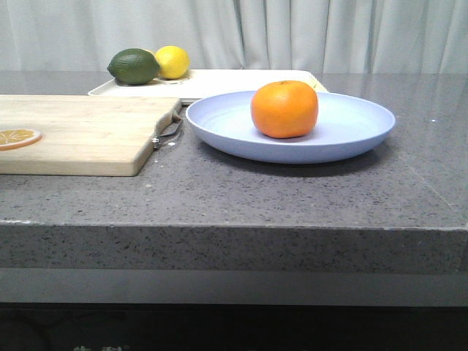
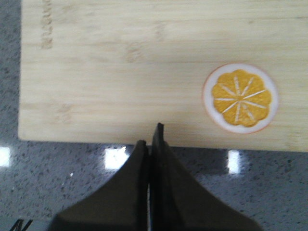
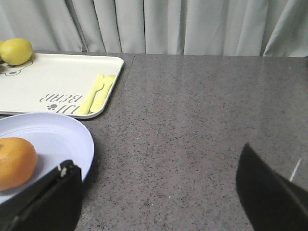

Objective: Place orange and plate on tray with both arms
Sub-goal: 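Lower the right gripper to the rim of the blue plate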

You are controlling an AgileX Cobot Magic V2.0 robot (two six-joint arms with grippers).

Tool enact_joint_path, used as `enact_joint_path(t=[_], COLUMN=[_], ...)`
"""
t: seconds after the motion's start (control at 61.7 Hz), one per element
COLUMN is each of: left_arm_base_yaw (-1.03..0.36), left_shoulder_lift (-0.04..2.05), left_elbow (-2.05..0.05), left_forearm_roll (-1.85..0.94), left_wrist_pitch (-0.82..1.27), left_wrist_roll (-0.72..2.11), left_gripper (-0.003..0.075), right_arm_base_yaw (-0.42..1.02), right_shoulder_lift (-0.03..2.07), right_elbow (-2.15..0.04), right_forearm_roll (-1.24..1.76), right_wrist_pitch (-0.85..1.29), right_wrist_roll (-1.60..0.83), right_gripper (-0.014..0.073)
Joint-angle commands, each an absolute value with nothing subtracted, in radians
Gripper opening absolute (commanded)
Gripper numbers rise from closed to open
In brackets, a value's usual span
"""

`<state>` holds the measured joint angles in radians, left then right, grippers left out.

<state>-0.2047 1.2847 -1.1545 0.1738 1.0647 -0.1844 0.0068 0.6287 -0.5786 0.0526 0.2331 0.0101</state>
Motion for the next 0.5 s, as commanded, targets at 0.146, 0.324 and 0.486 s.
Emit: enact_joint_path(t=[0.146,0.324,0.486], left_arm_base_yaw=[-0.139,-0.139,-0.139], left_shoulder_lift=[0.988,0.742,0.506], left_elbow=[-0.930,-0.729,-0.584], left_forearm_roll=[0.140,0.125,0.125], left_wrist_pitch=[0.849,0.676,0.614], left_wrist_roll=[-0.198,-0.198,-0.198], left_gripper=[-0.0018,-0.0018,-0.0018], right_arm_base_yaw=[0.002,0.002,0.002], right_shoulder_lift=[0.633,0.635,0.663], right_elbow=[-0.610,-0.610,-0.610], right_forearm_roll=[0.052,0.052,0.052], right_wrist_pitch=[0.161,0.161,0.164], right_wrist_roll=[0.000,0.000,0.000], right_gripper=[0.0652,0.0652,0.0652])
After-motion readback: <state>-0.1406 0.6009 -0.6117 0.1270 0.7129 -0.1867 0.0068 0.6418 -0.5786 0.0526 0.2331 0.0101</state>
